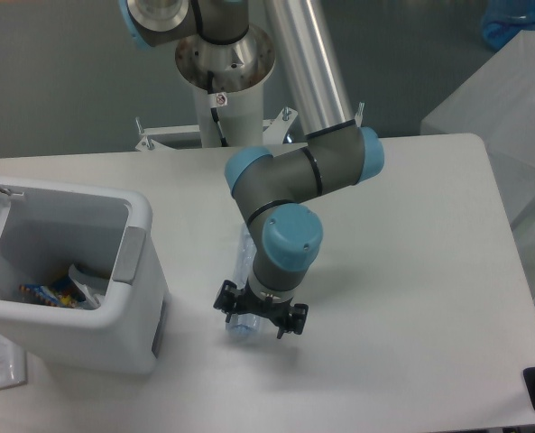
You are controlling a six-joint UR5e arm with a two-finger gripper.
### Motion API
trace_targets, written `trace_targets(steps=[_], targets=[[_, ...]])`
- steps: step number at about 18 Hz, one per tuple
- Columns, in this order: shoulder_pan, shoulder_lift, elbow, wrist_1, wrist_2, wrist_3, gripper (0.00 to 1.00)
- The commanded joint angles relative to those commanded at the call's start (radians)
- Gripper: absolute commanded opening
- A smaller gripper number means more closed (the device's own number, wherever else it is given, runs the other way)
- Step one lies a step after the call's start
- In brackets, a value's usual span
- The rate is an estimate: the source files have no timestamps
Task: Place the trash in the trash can
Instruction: 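Move the open gripper over the clear water bottle, then lower onto the bottle's cap end, close the gripper, lift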
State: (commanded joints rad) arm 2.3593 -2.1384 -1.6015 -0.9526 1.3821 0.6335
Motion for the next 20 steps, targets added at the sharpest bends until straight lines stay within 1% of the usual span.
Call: trace_targets(steps=[4, 8, 9, 10, 15, 16, 18, 20], targets=[[0.0, -0.008, -0.02, 0.0, 0.009, -0.002, 1.0], [-0.008, -0.014, -0.032, -0.002, 0.054, 0.0, 0.99], [-0.009, -0.014, -0.029, -0.003, 0.057, 0.002, 0.95], [-0.011, -0.014, -0.028, -0.003, 0.057, 0.0, 0.88], [-0.012, -0.005, -0.023, -0.005, 0.057, -0.003, 0.48], [-0.012, -0.005, -0.021, -0.005, 0.055, -0.006, 0.41], [-0.012, 0.0, -0.018, -0.005, 0.055, -0.008, 0.34], [-0.012, 0.002, -0.012, -0.005, 0.052, -0.008, 0.33]])
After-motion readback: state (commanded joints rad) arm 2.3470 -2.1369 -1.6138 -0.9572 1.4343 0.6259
